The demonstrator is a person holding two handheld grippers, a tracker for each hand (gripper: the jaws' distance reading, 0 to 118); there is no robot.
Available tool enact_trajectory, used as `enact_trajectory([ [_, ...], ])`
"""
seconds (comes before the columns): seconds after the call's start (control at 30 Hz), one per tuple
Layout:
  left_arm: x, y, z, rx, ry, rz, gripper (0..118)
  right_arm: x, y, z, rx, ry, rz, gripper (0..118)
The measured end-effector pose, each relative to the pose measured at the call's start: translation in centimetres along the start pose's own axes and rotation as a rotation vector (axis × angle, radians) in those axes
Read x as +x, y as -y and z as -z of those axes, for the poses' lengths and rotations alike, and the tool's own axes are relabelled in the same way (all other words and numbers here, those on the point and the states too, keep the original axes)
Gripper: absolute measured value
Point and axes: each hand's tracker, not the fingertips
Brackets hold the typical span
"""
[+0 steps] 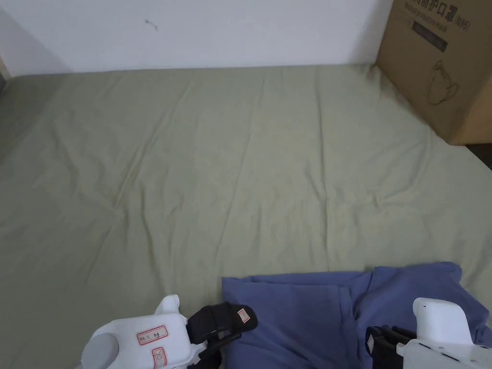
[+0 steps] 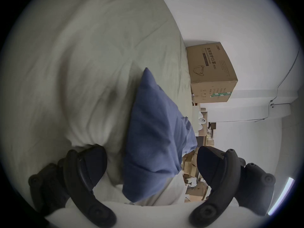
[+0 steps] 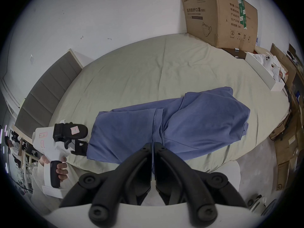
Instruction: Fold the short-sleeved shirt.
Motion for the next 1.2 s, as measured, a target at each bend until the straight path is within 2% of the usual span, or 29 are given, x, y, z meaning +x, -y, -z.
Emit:
enact_trajectory([
  [0.03,0.0,-0.3,0.0,-0.011,0.018,-0.007,86,0.0,0.0,0.0,-0.003,-0.001,-0.003,2],
  [0.07,-0.1,-0.5,-0.3,-0.010,0.021,-0.010,40,-0.1,0.0,0.2,-0.009,0.001,-0.004,2],
  [0.13,-0.2,-0.7,-0.2,-0.005,0.006,-0.017,26,-0.2,0.0,0.3,-0.022,0.005,-0.006,2],
  [0.2,-1.1,-0.5,0.9,-0.014,-0.015,-0.032,25,-0.3,0.1,0.5,-0.029,0.005,-0.002,2],
  [0.27,-2.1,-0.2,1.3,-0.022,0.060,-0.098,24,-0.4,0.2,0.4,-0.036,-0.003,0.000,2],
  [0.33,-2.8,-0.5,0.8,-0.013,0.077,-0.163,17,-0.7,0.2,0.3,-0.040,0.000,-0.013,2],
  [0.43,-2.4,-0.4,-0.2,-0.008,0.085,-0.143,12,-0.6,0.1,0.2,-0.038,0.009,-0.022,2],
  [0.67,-1.1,-1.5,-2.7,0.020,0.171,-0.123,9,-0.2,0.2,0.4,-0.052,0.023,0.006,2],
  [0.93,-3.4,-3.0,-8.8,0.097,0.122,-0.114,9,-0.3,0.3,0.3,-0.056,0.018,0.007,2],
  [1.07,-4.9,-3.1,-14.1,0.203,-0.010,-0.120,9,0.0,0.3,0.2,-0.050,0.014,0.016,2],
  [1.2,-4.1,-2.9,-17.5,0.285,-0.074,-0.106,9,0.4,0.4,0.2,-0.045,0.006,0.029,2],
])
